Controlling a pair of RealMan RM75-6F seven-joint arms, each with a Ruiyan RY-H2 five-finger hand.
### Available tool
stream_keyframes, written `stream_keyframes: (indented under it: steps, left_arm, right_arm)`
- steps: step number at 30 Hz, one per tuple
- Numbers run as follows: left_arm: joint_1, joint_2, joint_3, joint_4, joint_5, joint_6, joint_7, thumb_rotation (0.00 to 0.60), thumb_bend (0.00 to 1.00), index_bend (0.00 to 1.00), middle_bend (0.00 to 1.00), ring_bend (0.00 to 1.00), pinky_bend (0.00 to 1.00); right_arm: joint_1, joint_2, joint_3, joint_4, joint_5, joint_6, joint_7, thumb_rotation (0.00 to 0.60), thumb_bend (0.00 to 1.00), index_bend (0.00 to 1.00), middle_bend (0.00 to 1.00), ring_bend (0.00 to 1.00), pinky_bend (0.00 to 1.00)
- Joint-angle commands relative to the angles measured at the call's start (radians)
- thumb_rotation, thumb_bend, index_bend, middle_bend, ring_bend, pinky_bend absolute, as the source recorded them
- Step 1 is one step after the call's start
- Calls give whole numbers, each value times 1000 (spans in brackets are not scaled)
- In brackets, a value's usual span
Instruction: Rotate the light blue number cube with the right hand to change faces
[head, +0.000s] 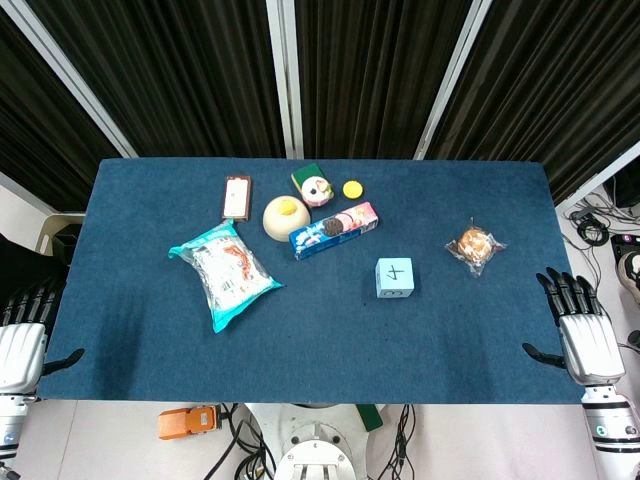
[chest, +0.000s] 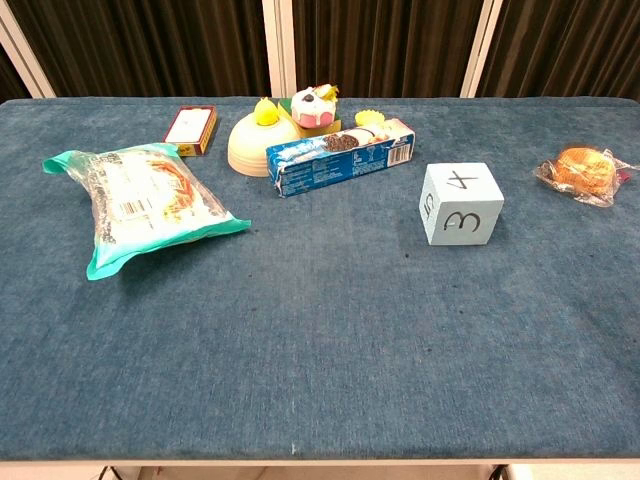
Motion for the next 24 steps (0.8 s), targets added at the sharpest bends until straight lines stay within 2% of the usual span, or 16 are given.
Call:
stream_keyframes:
  steps: [1,7,10,13,17,20,24]
  left_arm:
    - [-1,-1,-1,0,-1,-3,1,600,0,35,17,0,0]
    - [0,3,-5,-4,3,3,2,600,0,35,17,0,0]
    - [-1,3,-5,-6,9,5,4,600,0,35,17,0,0]
    - [-7,1,-7,-7,14,0,4,600,0,35,17,0,0]
    - [-11,1,-8,-10,26,2,7,600,0,35,17,0,0]
    - [-10,2,-6,-12,30,6,9,600,0,35,17,0,0]
    - [-6,-3,-5,-8,27,6,4,600,0,35,17,0,0]
  right_arm:
    - [5,-2,2,-1,5,-5,-5,600,87,0,78,0,51]
    - [20,1,1,-12,1,-28,-1,600,88,0,78,0,51]
    - [47,11,5,-32,6,-71,-9,600,88,0,78,0,51]
    - [102,10,31,-75,32,-142,-68,600,88,0,79,0,53]
    - [194,3,72,-166,116,-270,-243,600,88,0,78,0,93]
    - [276,-14,113,-261,243,-366,-409,600,88,0,78,3,117]
    - [381,-71,147,-318,435,-423,-629,600,88,0,77,3,118]
